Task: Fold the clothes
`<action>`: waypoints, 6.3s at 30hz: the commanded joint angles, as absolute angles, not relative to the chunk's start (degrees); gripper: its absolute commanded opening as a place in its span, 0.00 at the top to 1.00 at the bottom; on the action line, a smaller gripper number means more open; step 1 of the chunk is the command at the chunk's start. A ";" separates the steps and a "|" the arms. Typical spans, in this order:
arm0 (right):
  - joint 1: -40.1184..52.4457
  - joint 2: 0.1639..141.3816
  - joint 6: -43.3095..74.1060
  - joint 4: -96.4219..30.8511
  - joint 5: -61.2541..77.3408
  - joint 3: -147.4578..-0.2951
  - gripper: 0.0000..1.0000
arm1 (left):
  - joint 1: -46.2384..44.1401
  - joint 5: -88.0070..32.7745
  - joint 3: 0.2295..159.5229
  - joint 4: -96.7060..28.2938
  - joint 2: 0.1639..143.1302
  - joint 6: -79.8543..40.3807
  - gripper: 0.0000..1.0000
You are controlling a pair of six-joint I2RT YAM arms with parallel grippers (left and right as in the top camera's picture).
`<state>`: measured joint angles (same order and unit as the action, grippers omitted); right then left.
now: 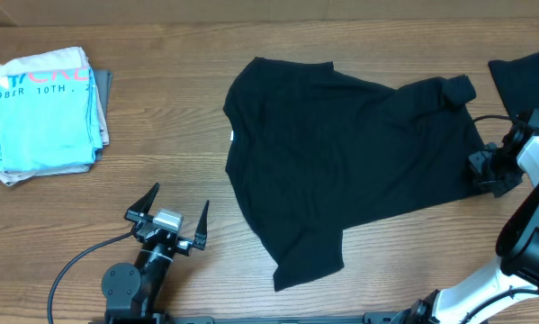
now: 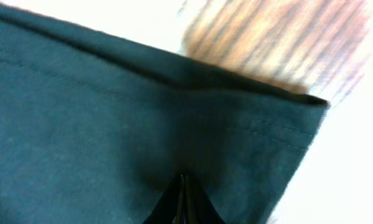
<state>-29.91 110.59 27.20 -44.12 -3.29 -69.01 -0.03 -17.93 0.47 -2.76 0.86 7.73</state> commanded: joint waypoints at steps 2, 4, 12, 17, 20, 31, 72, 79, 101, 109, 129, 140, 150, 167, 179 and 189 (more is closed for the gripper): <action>-32.03 113.19 36.10 -47.51 -15.64 -68.14 0.96 | -0.43 -19.18 0.27 -2.72 0.36 8.12 0.00; -33.30 113.19 38.39 -48.88 -17.17 -68.14 0.96 | -0.43 -19.44 0.27 -2.72 0.36 8.12 0.00; -37.65 113.19 39.40 -50.09 -16.69 -68.16 0.96 | -0.43 -21.30 0.30 -2.72 0.36 8.10 0.00; -39.29 113.19 43.35 -51.79 -16.93 -68.14 0.96 | -0.43 -22.41 0.32 -2.72 0.36 8.10 0.00; -40.29 113.19 44.53 -53.12 -16.91 -68.14 0.96 | -0.43 -22.55 0.32 -2.72 0.36 8.10 0.00; -46.26 112.77 47.33 -54.83 -12.69 -68.99 0.96 | -0.43 -27.51 0.32 -1.80 0.36 8.40 0.00; -28.82 101.36 34.04 -55.22 -2.85 -81.80 0.00 | -19.09 -20.69 137.58 -53.17 131.41 25.67 0.00; -28.82 101.36 34.04 -55.22 -2.85 -81.80 0.00 | -19.03 -19.73 137.58 -45.84 139.72 25.43 0.00; -28.82 101.36 34.06 -55.22 -2.85 -81.80 0.00 | -18.76 -11.33 137.58 -37.08 154.32 6.76 0.96; -28.84 101.36 34.06 -55.22 -2.85 -81.80 0.00 | -18.59 6.96 136.92 -41.25 155.37 -2.70 0.96; -28.82 101.36 34.06 -55.22 -2.85 -81.80 0.00 | -18.02 -7.57 137.10 -62.04 147.63 -9.28 0.96; -28.84 101.36 34.04 -55.22 -2.85 -81.80 0.00 | -17.37 -11.92 137.08 -57.71 138.65 3.77 0.42; -28.84 101.36 34.04 -55.22 -2.85 -81.80 0.00 | -13.28 -13.47 137.08 -53.10 146.89 6.76 0.39; -28.82 101.36 34.04 -55.22 -2.85 -81.80 0.00 | -9.93 -31.14 137.08 -50.63 153.49 10.33 0.39; -28.82 101.36 34.04 -55.22 -2.85 -81.80 0.00 | -10.17 -31.14 137.10 -46.98 156.68 8.93 0.74; -28.82 101.36 34.04 -55.22 -2.85 -81.80 0.00 | -10.20 -32.69 140.14 -47.55 154.32 8.56 0.96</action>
